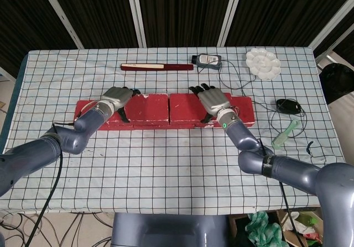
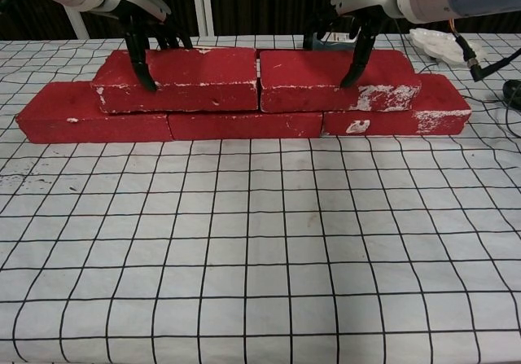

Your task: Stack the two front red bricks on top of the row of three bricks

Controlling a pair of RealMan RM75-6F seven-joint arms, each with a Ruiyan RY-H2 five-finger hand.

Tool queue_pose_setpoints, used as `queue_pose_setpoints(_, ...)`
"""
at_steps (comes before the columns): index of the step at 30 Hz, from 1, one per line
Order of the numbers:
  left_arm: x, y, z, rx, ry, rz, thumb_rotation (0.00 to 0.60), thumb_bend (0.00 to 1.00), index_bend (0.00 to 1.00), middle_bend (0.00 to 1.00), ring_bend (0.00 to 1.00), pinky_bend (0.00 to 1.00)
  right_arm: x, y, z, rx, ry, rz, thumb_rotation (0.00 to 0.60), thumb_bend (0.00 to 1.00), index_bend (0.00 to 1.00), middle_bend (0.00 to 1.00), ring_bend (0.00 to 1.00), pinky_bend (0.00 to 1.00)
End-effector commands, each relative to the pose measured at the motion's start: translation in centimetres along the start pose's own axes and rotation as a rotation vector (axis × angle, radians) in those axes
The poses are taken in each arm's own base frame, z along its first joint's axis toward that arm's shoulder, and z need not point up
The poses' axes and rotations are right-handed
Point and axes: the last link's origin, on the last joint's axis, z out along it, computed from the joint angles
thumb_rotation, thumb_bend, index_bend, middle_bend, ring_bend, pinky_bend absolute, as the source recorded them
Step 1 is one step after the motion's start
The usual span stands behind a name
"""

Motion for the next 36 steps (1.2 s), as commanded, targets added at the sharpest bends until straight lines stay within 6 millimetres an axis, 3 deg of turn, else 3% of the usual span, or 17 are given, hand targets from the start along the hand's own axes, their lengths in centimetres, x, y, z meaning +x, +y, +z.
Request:
queue_pose_setpoints(1, -0.06, 0.04, 0.08, 0.000, -0.002, 0.005, 0.600, 0.19, 0.12, 0.16, 0.06, 0.18, -0.01, 0.03, -0.01, -0.001, 0.000, 0.000, 0.600, 0.08, 0.00, 0.07, 0.01, 0.14)
queue_pose_setpoints(13, -0.06, 0.28, 0.25, 0.000, -0.004, 0.005, 0.600, 0.10, 0.09, 0.14, 0.03, 0.17, 0.10, 0.19, -0.08, -0.004, 0.005, 0.002, 0.600, 0.08, 0.00, 0.07, 0.01, 0.14)
queue_pose_setpoints(36, 0.16, 0.44, 0.46, 0.018, -0.005, -0.016, 0.600, 0.10, 0.08, 0.14, 0.03, 0.17, 0.03, 0.29, -0.04, -0.008, 0.002, -0.007, 0.600, 0.08, 0.00, 0.07, 0.00, 0.14)
